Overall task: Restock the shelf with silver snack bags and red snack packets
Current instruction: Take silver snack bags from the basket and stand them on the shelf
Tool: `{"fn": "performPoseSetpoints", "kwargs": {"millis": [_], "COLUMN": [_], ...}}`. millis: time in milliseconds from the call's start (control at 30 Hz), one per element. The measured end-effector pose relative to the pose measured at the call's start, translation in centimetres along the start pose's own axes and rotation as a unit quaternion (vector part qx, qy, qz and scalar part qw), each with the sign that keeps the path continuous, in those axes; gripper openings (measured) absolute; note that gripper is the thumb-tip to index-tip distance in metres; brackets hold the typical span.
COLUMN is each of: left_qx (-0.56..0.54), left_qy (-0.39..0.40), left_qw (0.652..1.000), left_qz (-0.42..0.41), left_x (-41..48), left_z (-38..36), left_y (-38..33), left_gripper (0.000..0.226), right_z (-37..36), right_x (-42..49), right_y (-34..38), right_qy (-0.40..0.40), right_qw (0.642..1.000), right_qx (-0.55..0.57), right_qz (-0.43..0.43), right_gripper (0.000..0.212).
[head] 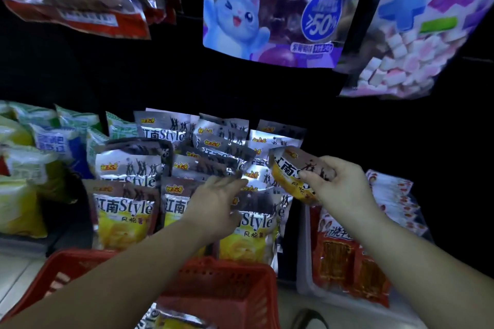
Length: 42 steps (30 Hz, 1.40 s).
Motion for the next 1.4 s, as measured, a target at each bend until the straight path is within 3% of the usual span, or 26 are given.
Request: {"fn": "performPoseSetpoints", "kwargs": {"millis": [167, 300, 433, 600, 700, 800, 867, 933, 1000, 1100, 1167, 1300, 1400], "left_qx": [-0.02, -0.075, -0.094, -0.189, -0.216, -0.191, -0.175, -0.18, -0.186, -0.148, -0.155, -0.224, -0.298], "left_qy": [0.043, 0.078, 0.05, 0.001, -0.053, -0.184, -0.158, -0.049, 0.03, 0.079, 0.085, 0.082, 0.086], "left_qw": [0.997, 0.991, 0.993, 0.982, 0.975, 0.964, 0.972, 0.982, 0.981, 0.984, 0.982, 0.971, 0.95], "left_qz": [-0.052, -0.083, -0.058, -0.021, -0.019, 0.0, -0.013, -0.035, -0.048, -0.066, -0.069, -0.014, 0.033], "left_x": [-1.1, -3.9, -6.2, -7.5, -7.7, -7.4, -6.7, -5.9, -5.3, -4.8, -4.6, -4.3, -4.0], "left_z": [0.1, 1.0, 1.6, 1.8, 2.2, 3.4, 4.0, 4.0, 3.3, 2.3, 1.9, 1.1, 0.7], "left_y": [-0.4, -0.8, 0.3, 0.6, 0.9, 2.0, 1.7, 0.9, 0.1, -0.4, -0.5, 0.2, 1.0], "left_gripper": [0.022, 0.025, 0.032, 0.023, 0.012, 0.008, 0.021, 0.033, 0.019, 0.021, 0.022, 0.021, 0.013], "right_z": [0.6, 0.4, -1.4, -6.0, -7.7, -8.1, -8.7, -9.0, -8.7, -7.2, -6.6, -7.9, -10.6], "right_x": [-0.3, -1.0, -0.9, -1.8, -2.0, -2.4, -2.6, -2.5, -2.6, -1.2, 0.4, 3.2, 4.2], "right_y": [0.8, 2.1, 2.2, 0.8, -0.7, -1.1, -0.9, -0.5, -0.2, -1.0, -2.1, -4.0, -5.2], "right_qy": [0.03, 0.08, 0.134, 0.266, 0.326, 0.375, 0.406, 0.407, 0.379, 0.236, 0.167, 0.196, 0.264], "right_qw": [0.999, 0.997, 0.99, 0.958, 0.935, 0.898, 0.872, 0.866, 0.875, 0.949, 0.969, 0.941, 0.921], "right_qx": [-0.021, -0.023, -0.022, -0.103, -0.094, -0.076, -0.054, -0.002, 0.031, -0.039, -0.129, -0.264, -0.261], "right_qz": [0.022, 0.008, -0.027, -0.031, -0.105, -0.219, -0.266, -0.29, -0.299, -0.207, -0.129, -0.085, -0.114], "right_gripper": [0.008, 0.009, 0.048, 0.02, 0.037, 0.046, 0.041, 0.051, 0.047, 0.02, 0.011, 0.031, 0.047]}}
Point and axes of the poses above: each hand's wrist, its own x-axis towards the middle knuckle, its own z-axis out of the back of the hand, y = z × x, the point moved 2 cm from there along x, towards the middle knuckle, and after that the axes turned 7 degrees about -y, right-handed, at the moved point
